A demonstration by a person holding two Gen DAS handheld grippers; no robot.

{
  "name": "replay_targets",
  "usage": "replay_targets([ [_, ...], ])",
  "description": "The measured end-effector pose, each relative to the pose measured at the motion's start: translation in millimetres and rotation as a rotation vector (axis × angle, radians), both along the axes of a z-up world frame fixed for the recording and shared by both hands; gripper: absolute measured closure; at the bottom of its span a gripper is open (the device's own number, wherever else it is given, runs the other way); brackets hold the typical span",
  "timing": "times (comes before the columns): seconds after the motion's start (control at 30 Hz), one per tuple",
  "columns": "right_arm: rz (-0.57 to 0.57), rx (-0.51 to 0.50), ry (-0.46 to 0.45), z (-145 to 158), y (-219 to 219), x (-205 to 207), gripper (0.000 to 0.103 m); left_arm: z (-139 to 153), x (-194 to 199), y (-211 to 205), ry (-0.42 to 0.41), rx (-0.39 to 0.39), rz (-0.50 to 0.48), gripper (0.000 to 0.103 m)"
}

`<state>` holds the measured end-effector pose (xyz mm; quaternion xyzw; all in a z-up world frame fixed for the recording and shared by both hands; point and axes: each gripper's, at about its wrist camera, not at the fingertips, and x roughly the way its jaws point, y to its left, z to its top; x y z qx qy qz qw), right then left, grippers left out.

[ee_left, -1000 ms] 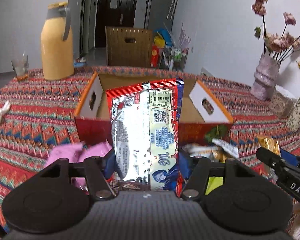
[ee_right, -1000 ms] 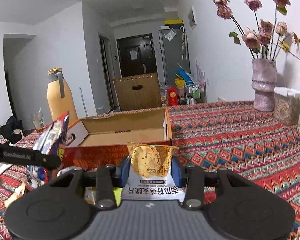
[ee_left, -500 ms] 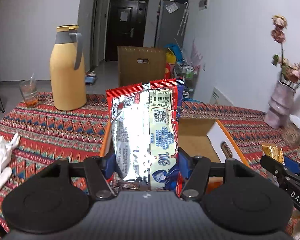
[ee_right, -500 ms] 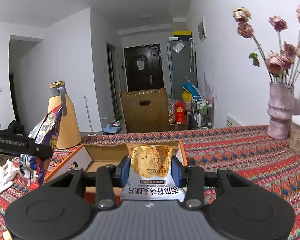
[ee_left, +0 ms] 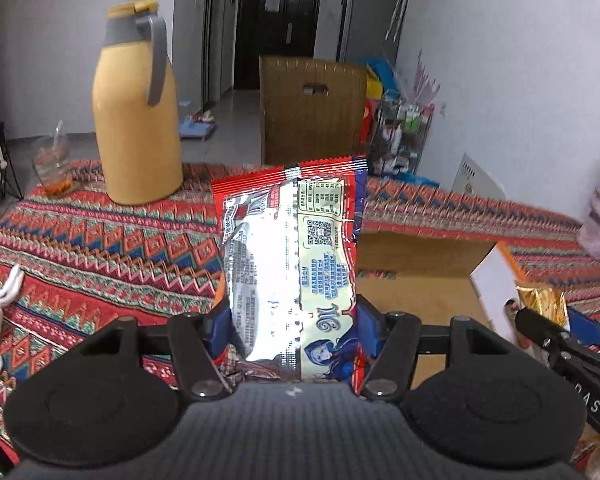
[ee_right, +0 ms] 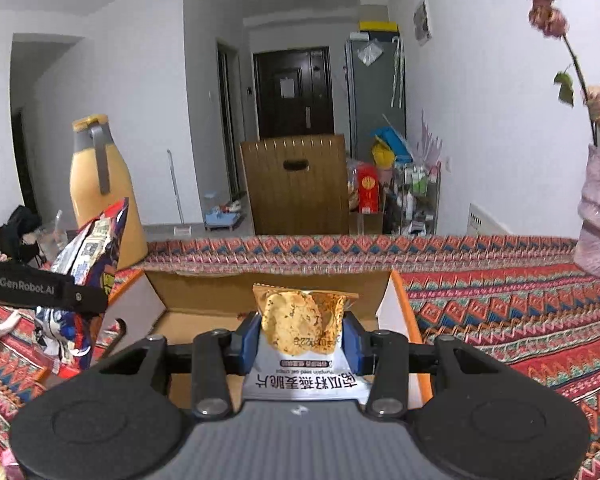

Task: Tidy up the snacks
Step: 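Lift both packets and carry them over the open cardboard box, then open both grippers to drop the packets into the box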

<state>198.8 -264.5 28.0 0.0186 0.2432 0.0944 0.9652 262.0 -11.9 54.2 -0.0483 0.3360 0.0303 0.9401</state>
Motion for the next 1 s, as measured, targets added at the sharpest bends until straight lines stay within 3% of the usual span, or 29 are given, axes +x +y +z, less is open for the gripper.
replay_targets([
  [0.23, -0.031, -0.044, 0.039, -27.1, 0.3, 13.7, 0.061, -37.4, 14.0, -6.1, 0.053, 0.028, -0.018, 0.041],
  [0.47, -0.004, -0.042, 0.055, -38.1, 2.9, 16.8, 0.061, -49.4, 15.2, -1.9, 0.059, 0.012, -0.051, 0.040],
  [0.57, 0.002, -0.038, 0.061, -40.6, 2.8, 18.3, 0.057, -49.1, 13.0, 1.2, 0.047, -0.004, -0.057, 0.032],
  [0.63, 0.001, -0.037, 0.064, -42.3, 2.6, 19.3, 0.057, -45.4, 8.9, 2.1, 0.020, 0.001, -0.055, 0.019],
  [0.7, 0.005, -0.031, 0.069, -42.9, 2.2, 19.6, 0.052, -40.9, 4.3, 3.1, -0.009, -0.002, -0.052, 0.010],
  [0.77, 0.006, -0.024, 0.062, -42.8, 1.8, 17.1, 0.030, -36.4, 0.0, 3.7, -0.042, -0.006, -0.051, 0.001],
  [0.87, 0.004, -0.004, 0.038, -39.1, -0.6, 13.3, 0.004, -31.2, -4.9, 3.5, -0.069, -0.008, -0.040, 0.000],
  [1.0, -0.001, 0.016, 0.019, -31.2, -6.0, 7.6, 0.000, -27.6, -6.5, 5.1, -0.074, -0.014, -0.025, 0.000],
])
